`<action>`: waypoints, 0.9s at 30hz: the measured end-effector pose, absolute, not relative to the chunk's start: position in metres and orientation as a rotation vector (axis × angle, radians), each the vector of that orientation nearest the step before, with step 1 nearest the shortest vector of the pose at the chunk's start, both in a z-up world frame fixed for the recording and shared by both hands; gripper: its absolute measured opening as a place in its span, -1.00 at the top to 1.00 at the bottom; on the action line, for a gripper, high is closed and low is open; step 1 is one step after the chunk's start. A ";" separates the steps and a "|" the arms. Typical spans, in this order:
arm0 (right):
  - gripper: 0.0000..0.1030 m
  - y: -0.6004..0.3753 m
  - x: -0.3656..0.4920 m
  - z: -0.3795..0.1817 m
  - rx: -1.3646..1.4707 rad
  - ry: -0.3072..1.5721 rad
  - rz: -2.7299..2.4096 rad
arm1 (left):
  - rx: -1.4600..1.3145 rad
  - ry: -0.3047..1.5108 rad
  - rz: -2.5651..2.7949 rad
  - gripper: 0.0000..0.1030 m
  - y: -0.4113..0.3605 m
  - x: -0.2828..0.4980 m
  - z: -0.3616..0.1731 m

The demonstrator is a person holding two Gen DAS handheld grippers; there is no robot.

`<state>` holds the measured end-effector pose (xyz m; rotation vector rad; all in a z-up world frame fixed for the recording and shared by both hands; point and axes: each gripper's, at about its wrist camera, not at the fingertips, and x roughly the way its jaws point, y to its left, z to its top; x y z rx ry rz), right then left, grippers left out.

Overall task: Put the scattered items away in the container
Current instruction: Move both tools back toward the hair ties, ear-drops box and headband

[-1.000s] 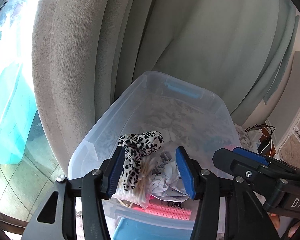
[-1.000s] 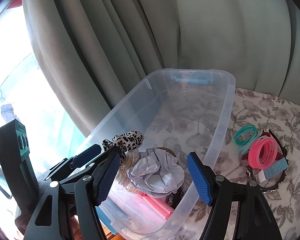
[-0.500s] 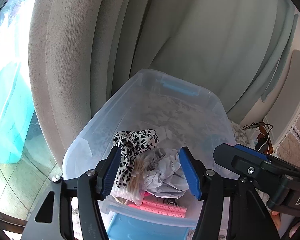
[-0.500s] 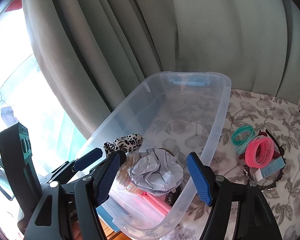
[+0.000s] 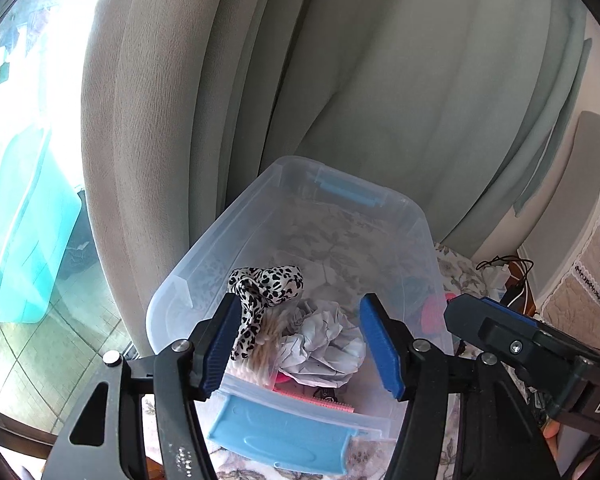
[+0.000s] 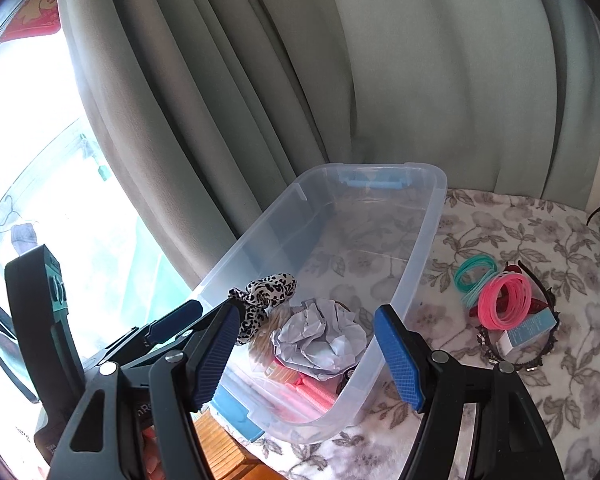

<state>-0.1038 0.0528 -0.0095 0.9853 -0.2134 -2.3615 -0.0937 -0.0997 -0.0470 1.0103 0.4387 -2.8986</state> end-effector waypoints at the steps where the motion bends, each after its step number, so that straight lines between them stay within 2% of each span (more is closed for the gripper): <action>1: -0.43 0.056 -0.100 -0.006 0.973 -0.220 -2.368 | 1.000 0.433 -2.905 -0.22 -0.098 -0.091 -0.044; 13: -0.43 0.116 -0.058 0.023 0.889 -0.301 -2.474 | 0.890 0.288 -3.026 -0.30 -0.055 -0.031 0.020; 27: -0.43 0.196 -0.023 0.025 0.832 -0.412 -2.619 | 0.928 0.075 -3.132 -0.30 0.017 -0.016 0.041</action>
